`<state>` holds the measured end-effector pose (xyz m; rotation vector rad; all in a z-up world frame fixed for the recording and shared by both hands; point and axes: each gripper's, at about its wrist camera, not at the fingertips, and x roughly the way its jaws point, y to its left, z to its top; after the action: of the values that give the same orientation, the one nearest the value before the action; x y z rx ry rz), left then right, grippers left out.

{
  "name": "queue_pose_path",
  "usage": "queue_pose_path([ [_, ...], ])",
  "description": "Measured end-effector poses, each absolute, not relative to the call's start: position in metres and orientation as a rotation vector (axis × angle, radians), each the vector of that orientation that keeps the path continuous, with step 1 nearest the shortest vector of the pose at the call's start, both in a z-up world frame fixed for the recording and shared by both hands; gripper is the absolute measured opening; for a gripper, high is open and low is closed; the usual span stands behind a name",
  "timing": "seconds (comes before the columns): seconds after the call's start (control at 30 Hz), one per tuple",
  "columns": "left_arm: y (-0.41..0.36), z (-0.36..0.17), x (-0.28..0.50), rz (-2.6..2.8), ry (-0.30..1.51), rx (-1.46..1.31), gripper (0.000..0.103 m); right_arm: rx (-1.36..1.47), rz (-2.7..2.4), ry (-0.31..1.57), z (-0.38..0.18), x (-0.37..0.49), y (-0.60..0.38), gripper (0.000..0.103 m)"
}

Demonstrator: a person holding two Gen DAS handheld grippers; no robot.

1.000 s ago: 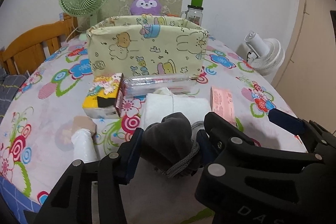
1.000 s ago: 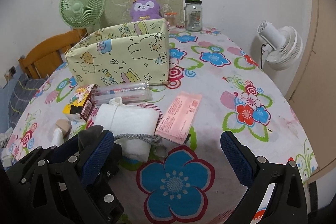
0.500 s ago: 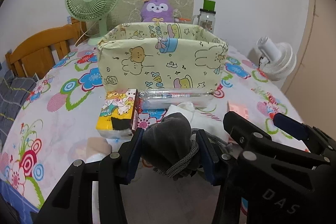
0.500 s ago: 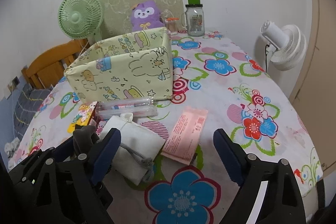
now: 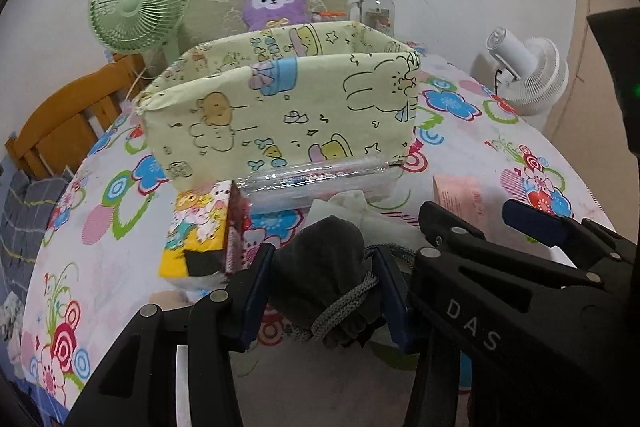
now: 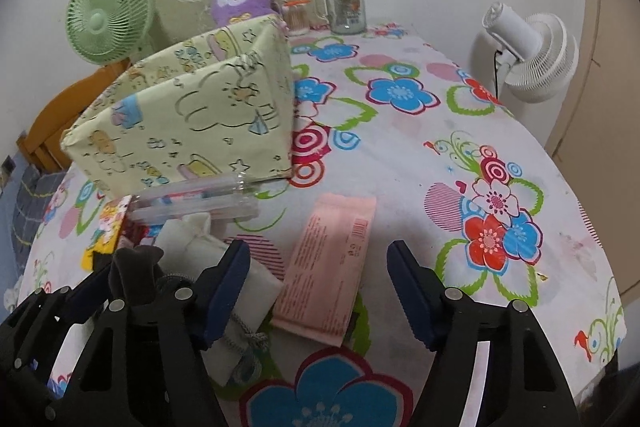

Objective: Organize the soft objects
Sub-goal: 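Grasp the gray sock with the left gripper while the right gripper grasps the pink packet, then lift the gray sock with the left gripper while the right carries the pink packet toward the basket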

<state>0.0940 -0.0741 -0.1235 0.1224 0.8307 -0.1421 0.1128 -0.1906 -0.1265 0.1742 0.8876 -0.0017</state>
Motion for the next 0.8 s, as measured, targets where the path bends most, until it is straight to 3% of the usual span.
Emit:
queue_pose_path([
  [0.17,-0.074,-0.128,0.104,-0.169,0.868,0.117,0.051,0.193,-0.028,0.928,-0.134,0.122,-0.193,0.064],
  [0.33,-0.073,-0.133,0.110,-0.178,0.882,0.111,0.051,0.141,-0.064,0.919,-0.135,0.124,-0.189,0.046],
  [0.8,-0.069,-0.127,0.099,-0.172,0.850,0.089,0.045,0.138,-0.040,0.893,-0.123,0.112,-0.184,0.041],
])
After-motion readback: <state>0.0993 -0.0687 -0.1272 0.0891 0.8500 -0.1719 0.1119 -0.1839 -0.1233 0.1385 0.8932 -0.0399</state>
